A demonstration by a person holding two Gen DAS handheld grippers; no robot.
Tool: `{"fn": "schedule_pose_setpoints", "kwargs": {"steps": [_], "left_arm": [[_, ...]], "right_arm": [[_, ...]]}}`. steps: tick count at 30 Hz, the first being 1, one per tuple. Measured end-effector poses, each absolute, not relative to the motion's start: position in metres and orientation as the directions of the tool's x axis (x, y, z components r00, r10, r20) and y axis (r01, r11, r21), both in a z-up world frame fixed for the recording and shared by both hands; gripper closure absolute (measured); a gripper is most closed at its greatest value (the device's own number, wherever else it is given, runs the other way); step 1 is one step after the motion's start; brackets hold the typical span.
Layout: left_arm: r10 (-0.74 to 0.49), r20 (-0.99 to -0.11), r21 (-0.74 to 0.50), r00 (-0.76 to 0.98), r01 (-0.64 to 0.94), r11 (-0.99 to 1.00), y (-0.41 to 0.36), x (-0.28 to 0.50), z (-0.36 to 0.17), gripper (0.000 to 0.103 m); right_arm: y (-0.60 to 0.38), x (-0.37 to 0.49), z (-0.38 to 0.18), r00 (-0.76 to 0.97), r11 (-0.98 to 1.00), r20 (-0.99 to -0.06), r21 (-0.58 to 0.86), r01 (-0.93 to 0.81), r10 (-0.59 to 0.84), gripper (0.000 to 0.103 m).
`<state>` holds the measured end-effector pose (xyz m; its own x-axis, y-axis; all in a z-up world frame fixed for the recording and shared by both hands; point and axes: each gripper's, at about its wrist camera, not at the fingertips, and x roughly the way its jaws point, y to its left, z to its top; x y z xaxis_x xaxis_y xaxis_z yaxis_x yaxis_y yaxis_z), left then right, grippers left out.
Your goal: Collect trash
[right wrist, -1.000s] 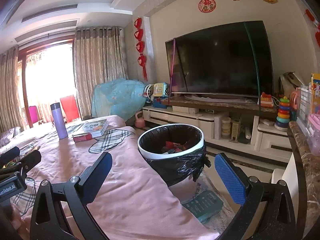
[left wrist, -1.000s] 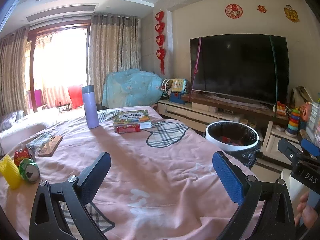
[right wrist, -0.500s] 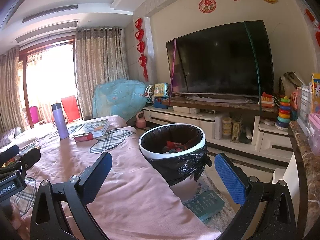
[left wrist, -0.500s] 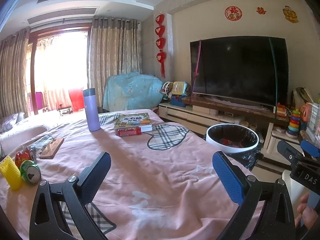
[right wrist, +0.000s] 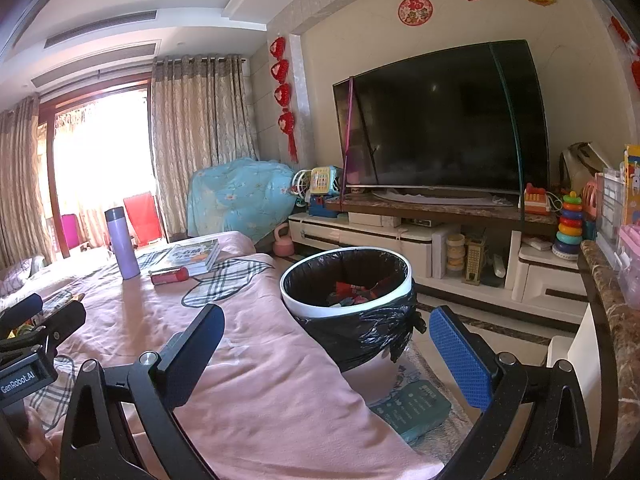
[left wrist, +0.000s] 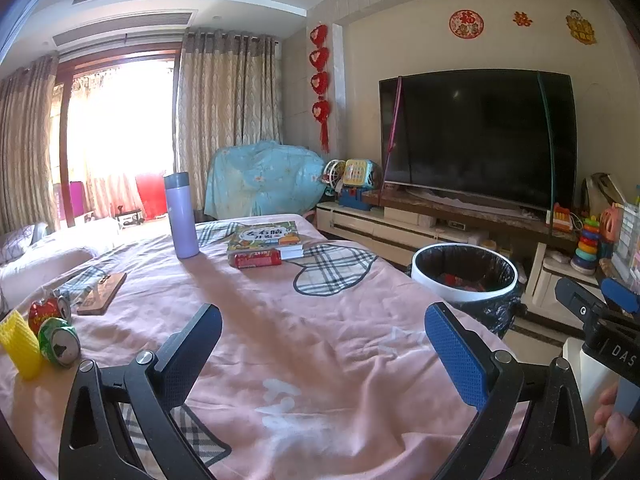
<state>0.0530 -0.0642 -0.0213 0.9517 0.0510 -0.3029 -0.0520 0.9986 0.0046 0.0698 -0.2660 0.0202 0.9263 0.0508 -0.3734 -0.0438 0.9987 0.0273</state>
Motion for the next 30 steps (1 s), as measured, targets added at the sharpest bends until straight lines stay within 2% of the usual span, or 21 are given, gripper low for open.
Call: {"fn": "schedule_pose_setpoints", "kwargs": {"steps": [30], "left_arm": [[0.045,-0.310,0.001,0.950,-0.047,0.999,-0.0642,0.0534,-0.0239,0.001]], "right_arm": [[-0.2612,0.0673,0.0192,0.929,0.998,-0.365,0.038,-0.050,0.061,0.000]]}}
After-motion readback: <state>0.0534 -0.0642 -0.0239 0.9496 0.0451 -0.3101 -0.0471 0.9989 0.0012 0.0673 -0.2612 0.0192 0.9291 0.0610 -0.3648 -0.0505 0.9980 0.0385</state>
